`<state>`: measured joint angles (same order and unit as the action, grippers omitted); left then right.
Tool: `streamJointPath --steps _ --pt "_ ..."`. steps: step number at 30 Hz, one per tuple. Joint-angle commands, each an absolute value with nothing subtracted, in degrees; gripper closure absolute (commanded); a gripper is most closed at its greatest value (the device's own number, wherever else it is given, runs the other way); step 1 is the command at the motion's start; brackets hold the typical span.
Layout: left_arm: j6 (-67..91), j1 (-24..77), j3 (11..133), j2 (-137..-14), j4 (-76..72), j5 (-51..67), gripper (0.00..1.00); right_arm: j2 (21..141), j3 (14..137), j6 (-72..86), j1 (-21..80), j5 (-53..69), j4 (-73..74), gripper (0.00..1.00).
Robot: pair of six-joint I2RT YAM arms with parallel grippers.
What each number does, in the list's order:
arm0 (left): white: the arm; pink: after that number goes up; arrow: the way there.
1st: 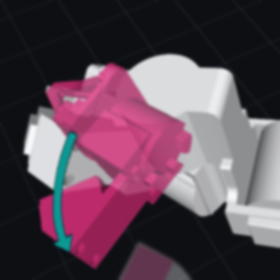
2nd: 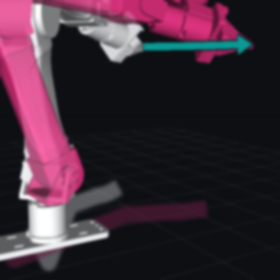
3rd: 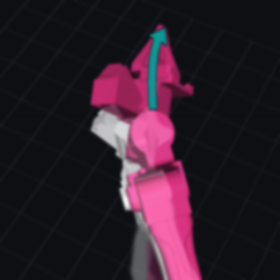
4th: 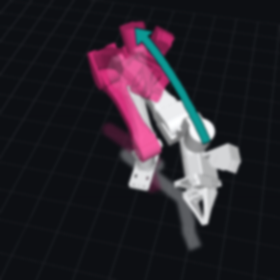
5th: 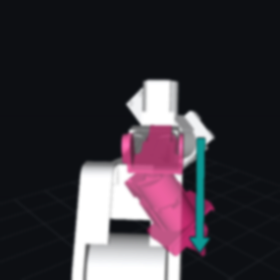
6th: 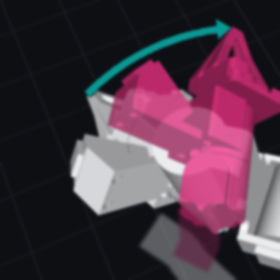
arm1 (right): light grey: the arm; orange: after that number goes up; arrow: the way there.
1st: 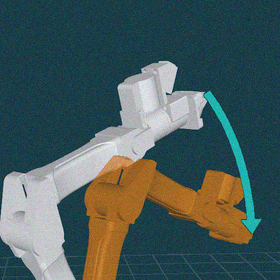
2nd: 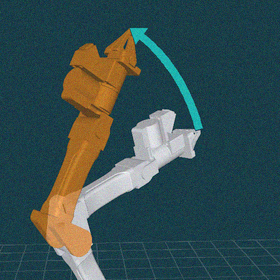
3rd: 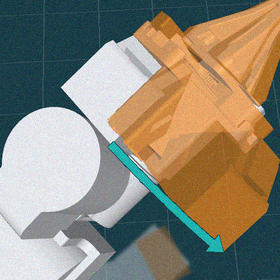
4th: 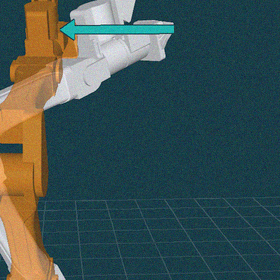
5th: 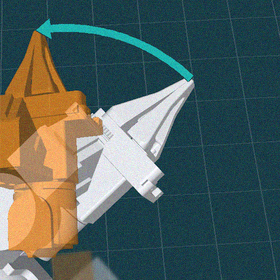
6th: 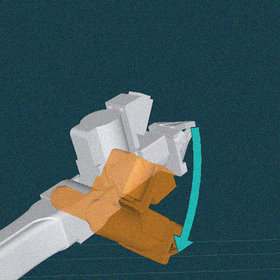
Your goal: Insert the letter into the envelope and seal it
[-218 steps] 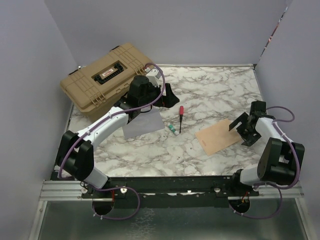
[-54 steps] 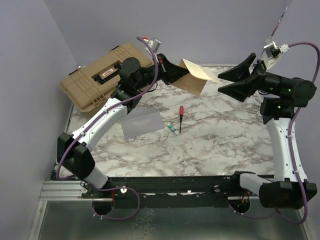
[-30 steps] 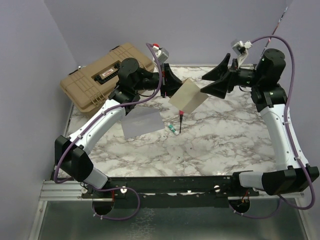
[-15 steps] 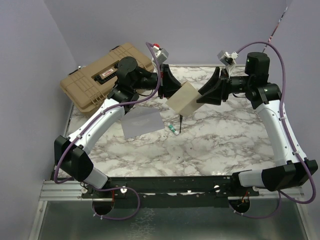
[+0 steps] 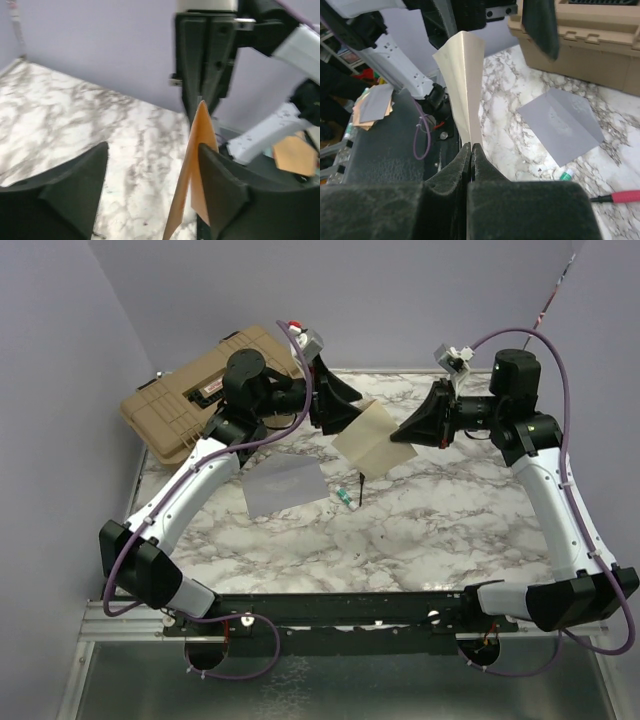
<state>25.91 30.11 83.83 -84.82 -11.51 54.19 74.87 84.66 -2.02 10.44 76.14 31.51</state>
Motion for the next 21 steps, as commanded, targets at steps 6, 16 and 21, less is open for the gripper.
streamJointPath --steps 6,16,21 --pt "11.11 26.42 81.20 -77.68 10.99 18.96 0.11 71.90 80.13 11.81 10.72 51.43 22.03 1.00" --pt "9.91 26.09 83.40 -77.27 13.48 19.11 0.15 73.10 79.68 14.88 10.71 44.92 21.44 1.00" --pt "11.74 26.79 81.02 -75.93 6.85 33.14 0.16 73.48 79.07 18.10 10.72 52.15 17.59 1.00"
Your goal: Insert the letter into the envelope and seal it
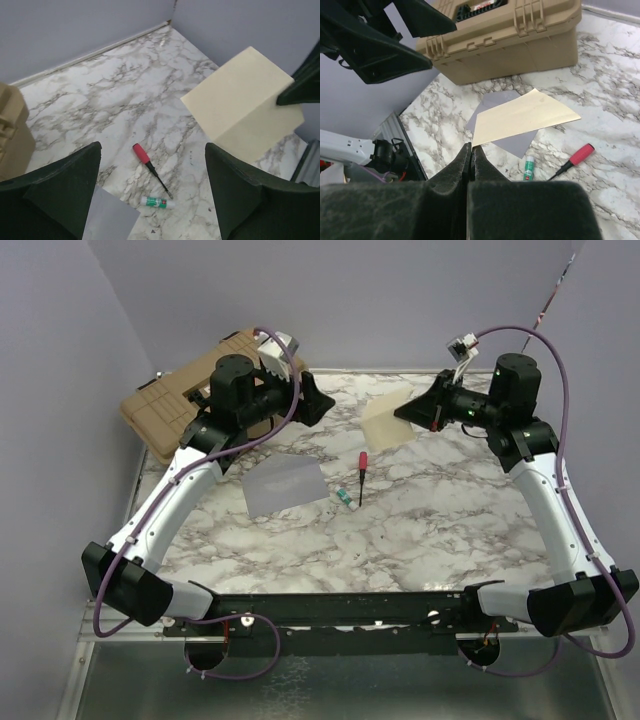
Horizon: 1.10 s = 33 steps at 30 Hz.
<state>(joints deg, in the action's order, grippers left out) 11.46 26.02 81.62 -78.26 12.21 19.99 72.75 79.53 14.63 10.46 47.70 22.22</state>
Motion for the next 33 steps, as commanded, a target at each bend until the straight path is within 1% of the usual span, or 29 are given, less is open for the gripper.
streamJointPath --steps 1,3,7,10,12,14,18,20,21,24,27,28,31,32,33 --pt "12.45 27.60 80.24 -75.78 4.91 35.17 0.15 73.82 79.02 19.14 10.72 54.31 16.50 1.00" --pt "11.89 29.55 79.29 -75.83 2.45 38.74 0.15 74.37 78.93 20.93 10.72 58.62 14.47 1.00" --pt "6.92 34.04 78.68 -76.32 1.38 41.39 0.12 74.04 78.31 23.48 10.88 64.65 10.27 1.00" --pt "5.30 35.36 78.71 -77.28 1.34 43.64 0.11 73.53 78.09 24.41 11.03 69.09 7.34 1.00" --pt "5.06 35.42 78.75 -78.00 1.35 44.91 0.11 73.36 78.20 24.38 11.39 70.91 6.71 1.00" --pt "4.44 35.42 78.43 -78.53 1.39 46.53 0.14 73.47 78.23 23.78 11.86 73.10 6.72 1.00" --pt "4.08 35.34 79.01 -80.33 1.39 49.02 0.42 73.54 77.98 21.36 12.95 73.93 8.90 1.00" --pt "4.13 35.33 79.48 -80.83 1.41 49.86 0.54 73.67 78.42 19.81 13.08 73.09 11.00 1.00" --pt "4.11 35.27 79.53 -80.98 1.41 50.40 0.58 73.81 78.60 19.51 13.09 72.68 11.53 1.00" --pt "4.42 35.24 79.33 -81.49 1.35 52.32 0.65 73.99 79.05 19.43 13.06 72.14 11.97 1.00" --pt "4.90 35.24 78.94 -81.84 1.39 53.94 0.75 74.19 79.40 19.91 13.06 71.87 11.69 1.00" --pt "5.05 35.24 78.81 -81.95 1.32 54.24 0.79 74.27 79.49 19.99 13.09 71.86 11.77 1.00" --pt "5.15 35.17 78.75 -81.91 1.35 54.03 0.96 74.65 79.91 20.21 13.08 72.03 12.43 1.00" --pt "5.17 35.16 78.75 -81.82 1.35 53.91 1.00 74.74 80.16 20.07 13.05 71.87 12.85 1.00" --pt "5.28 35.16 78.82 -81.78 1.37 53.80 1.00 74.88 80.53 19.97 13.08 71.70 13.47 1.00"
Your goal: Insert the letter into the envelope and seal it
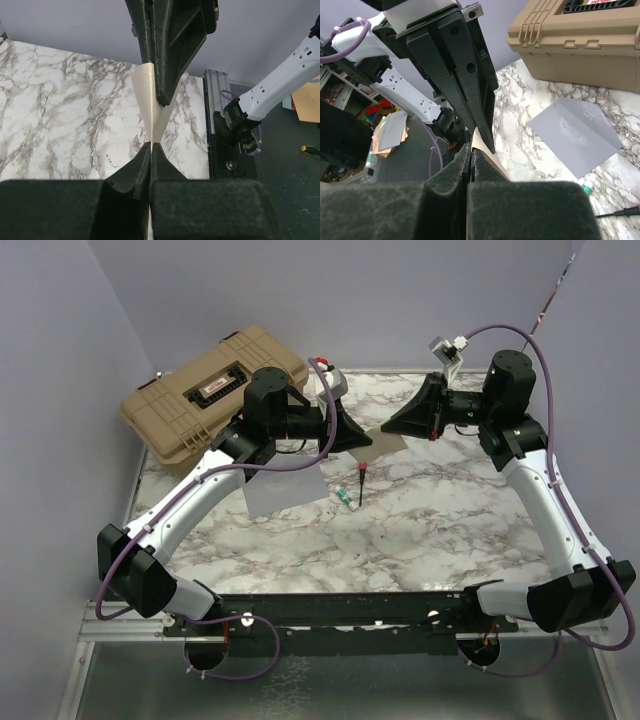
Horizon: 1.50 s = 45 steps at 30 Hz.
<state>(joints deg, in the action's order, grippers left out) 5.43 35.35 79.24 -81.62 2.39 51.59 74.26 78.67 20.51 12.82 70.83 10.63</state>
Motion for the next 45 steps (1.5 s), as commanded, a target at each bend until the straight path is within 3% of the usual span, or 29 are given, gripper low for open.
streamJointPath --steps 1,2,5,7,11,15,22,28,41,45 --pt "5.35 35.16 78.84 -81.68 1.39 53.75 1.00 75.01 80.88 19.71 13.05 71.23 14.10 0.99" --pt "5.40 35.16 78.91 -81.57 1.36 53.42 1.00 75.13 81.41 19.54 13.07 70.37 14.83 0.91" --pt "6.03 35.07 78.77 -80.84 1.40 49.80 1.00 74.13 82.40 19.72 13.03 66.58 14.52 0.49" --pt "7.11 35.07 78.87 -80.18 1.25 45.06 1.00 72.10 81.26 22.69 13.08 61.01 10.75 0.33" --pt "14.63 35.07 78.89 -79.21 -1.73 34.54 1.00 66.17 75.24 28.53 13.05 47.03 1.75 0.18" --pt "28.90 35.07 76.02 -78.66 -13.54 33.81 1.00 62.33 67.42 35.47 13.04 37.90 -8.05 0.07" --pt "45.30 35.07 72.27 -78.45 -31.04 31.07 1.00 65.48 59.61 55.08 13.03 45.20 -32.25 0.05" --pt "47.09 35.07 71.36 -77.62 -34.05 29.00 1.00 67.30 60.75 58.68 13.07 46.21 -35.45 0.10" --pt "49.97 35.07 71.02 -79.43 -36.69 30.12 1.00 72.59 63.76 67.41 13.30 48.71 -47.01 0.45" --pt "49.88 35.07 70.30 -79.70 -36.63 30.36 1.00 73.13 64.46 67.22 13.40 47.77 -46.85 0.66"
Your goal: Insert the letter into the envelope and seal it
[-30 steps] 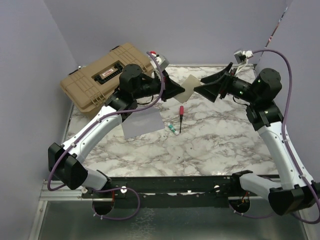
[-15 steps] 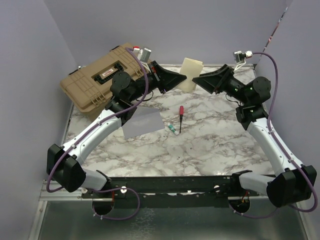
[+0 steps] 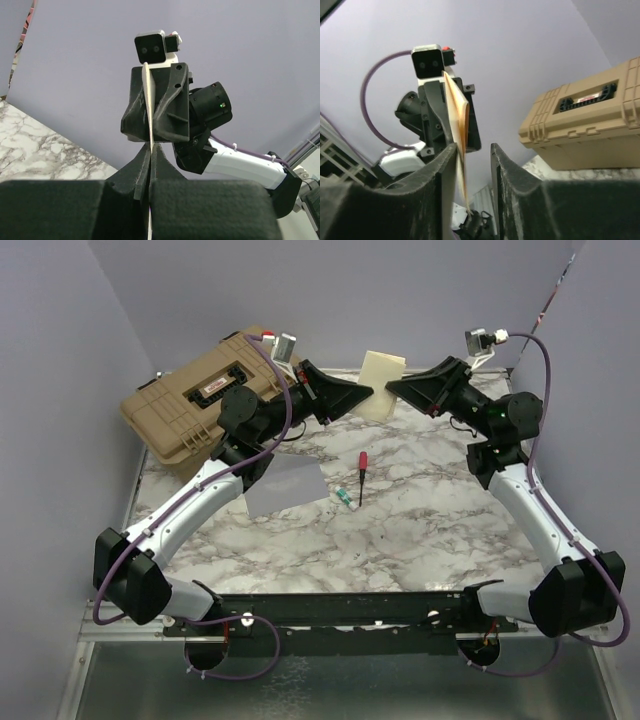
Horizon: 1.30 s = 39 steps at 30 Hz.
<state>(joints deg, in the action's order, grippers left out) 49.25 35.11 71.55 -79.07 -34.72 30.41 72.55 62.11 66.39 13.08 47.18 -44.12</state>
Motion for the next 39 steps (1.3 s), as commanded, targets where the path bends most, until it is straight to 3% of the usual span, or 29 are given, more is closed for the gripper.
streamJointPath --steps 1,3,4,8,11,16,20,22,31,37,39 --pt "49.43 35.02 70.12 -79.69 -36.09 30.40 0.97 73.10 64.62 66.85 13.44 47.32 -46.12 0.77" --pt "48.21 35.04 69.84 -79.59 -33.79 30.05 0.92 73.02 64.96 65.31 13.40 46.73 -43.79 0.97" --pt "47.48 34.99 69.60 -79.44 -32.78 29.75 0.90 72.83 64.99 64.52 13.38 46.28 -42.52 0.99" --pt "40.52 34.97 67.93 -76.87 -23.35 23.31 0.46 72.17 65.41 57.19 13.43 41.93 -28.79 1.00" --pt "33.38 34.93 66.17 -74.10 -9.31 8.97 0.29 72.10 65.68 47.78 13.45 35.84 -15.68 1.00" --pt "33.81 34.51 56.51 -69.70 7.68 -15.10 0.17 74.69 62.07 40.76 13.59 30.67 -9.15 1.00" --pt "41.25 33.89 46.41 -65.75 13.72 -25.22 0.10 78.97 60.06 39.47 15.84 28.23 -9.35 1.00" --pt "44.25 33.17 41.55 -63.83 14.29 -26.92 0.02 82.08 60.31 37.96 17.61 27.00 -9.05 1.00" --pt "47.94 30.32 29.48 -60.65 11.39 -27.87 0.02 101.92 65.73 39.98 21.45 23.39 -18.35 1.00" --pt "49.49 28.91 26.15 -60.18 11.05 -25.17 0.19 115.75 75.61 41.12 21.99 22.01 -24.32 1.00" --pt "50.40 28.52 25.26 -59.75 11.05 -24.93 0.20 119.50 78.69 41.37 22.11 21.97 -25.33 1.00"
